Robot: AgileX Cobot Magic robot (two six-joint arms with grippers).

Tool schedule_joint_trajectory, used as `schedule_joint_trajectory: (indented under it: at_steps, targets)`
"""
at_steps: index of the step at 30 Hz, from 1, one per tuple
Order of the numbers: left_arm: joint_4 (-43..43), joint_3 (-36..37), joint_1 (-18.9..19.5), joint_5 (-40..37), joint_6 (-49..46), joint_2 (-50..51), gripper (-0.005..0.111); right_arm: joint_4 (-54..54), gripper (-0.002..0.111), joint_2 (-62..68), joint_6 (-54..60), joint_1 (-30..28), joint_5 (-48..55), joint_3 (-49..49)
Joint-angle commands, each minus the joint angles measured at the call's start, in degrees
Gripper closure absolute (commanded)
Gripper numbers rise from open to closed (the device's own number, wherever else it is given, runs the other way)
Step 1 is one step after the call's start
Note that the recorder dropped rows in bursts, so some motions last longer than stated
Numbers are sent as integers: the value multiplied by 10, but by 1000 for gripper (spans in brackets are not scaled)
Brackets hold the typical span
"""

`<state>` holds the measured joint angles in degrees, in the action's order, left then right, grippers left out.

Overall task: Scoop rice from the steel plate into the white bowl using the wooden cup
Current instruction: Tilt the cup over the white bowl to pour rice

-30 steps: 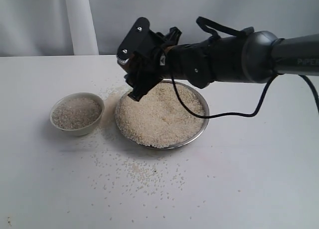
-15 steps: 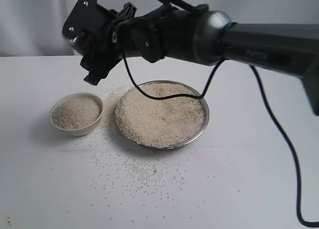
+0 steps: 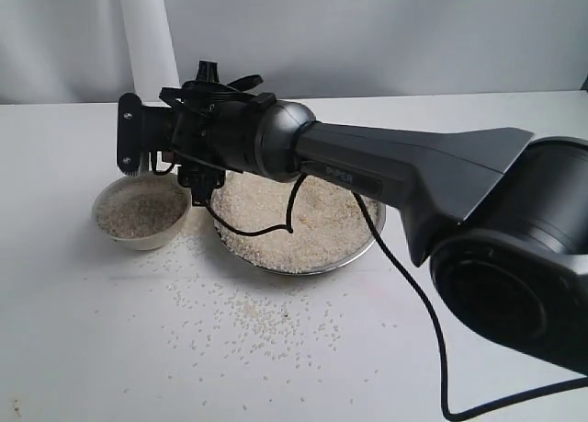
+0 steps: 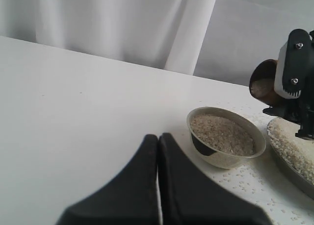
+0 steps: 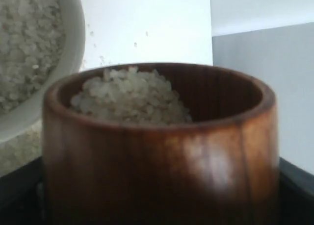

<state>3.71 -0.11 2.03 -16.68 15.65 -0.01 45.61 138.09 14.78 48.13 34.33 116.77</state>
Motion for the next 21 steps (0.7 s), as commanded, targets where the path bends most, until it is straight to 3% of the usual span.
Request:
schedule_joint_trajectory:
  at_steps: [1,21]
  targets:
    - [-2,1,-3,3,1,0,107,34,108,-6,16,16,9,5]
    - [-2,1,-3,3,1,0,107,123,108,16,49,47,52,4]
